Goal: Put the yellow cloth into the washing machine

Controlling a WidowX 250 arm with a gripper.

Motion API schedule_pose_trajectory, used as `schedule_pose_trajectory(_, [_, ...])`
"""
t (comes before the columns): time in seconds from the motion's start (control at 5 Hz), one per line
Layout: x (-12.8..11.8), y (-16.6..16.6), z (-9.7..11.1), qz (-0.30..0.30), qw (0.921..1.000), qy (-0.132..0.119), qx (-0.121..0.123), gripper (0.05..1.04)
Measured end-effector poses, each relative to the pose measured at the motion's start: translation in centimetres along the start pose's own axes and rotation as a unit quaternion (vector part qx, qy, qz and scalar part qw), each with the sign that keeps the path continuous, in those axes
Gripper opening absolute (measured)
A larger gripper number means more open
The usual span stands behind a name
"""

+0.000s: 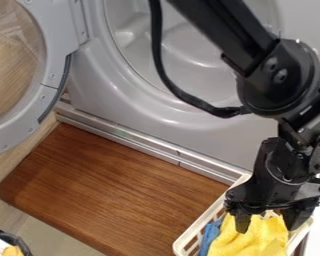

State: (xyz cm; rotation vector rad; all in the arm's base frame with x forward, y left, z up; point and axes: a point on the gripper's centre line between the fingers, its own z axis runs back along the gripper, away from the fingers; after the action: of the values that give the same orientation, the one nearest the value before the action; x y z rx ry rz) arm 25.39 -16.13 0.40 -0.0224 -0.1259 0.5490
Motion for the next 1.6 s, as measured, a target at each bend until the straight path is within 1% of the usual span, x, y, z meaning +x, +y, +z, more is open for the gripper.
schedule_pose_trajectory(0.2, [-0.3, 0.3, -0.8, 0.001, 0.9999, 0.009, 0.012, 1.000])
schedule_pose_trajectory(0.4, [-0.2, 0.8, -1.7, 0.009, 0.9996, 0.019, 0.019, 1.000])
schedule_pose_trajectory(0.6, [0.0, 1.1, -2.2, 0.012, 0.9994, 0.017, 0.028, 1.000])
schedule_pose_trajectory(0.8, [0.3, 1.9, -3.3, 0.025, 0.9983, 0.022, 0.048, 1.000])
schedule_pose_trajectory(1.2, [0.5, 1.6, -5.3, 0.020, 0.9974, 0.036, 0.060, 1.001])
schedule_pose_trajectory(1.4, [0.4, 0.9, -5.2, 0.018, 0.9975, 0.036, 0.057, 0.944])
schedule_pose_trajectory(1.6, [-0.3, 0.4, -5.2, 0.005, 0.9979, 0.029, 0.058, 0.654])
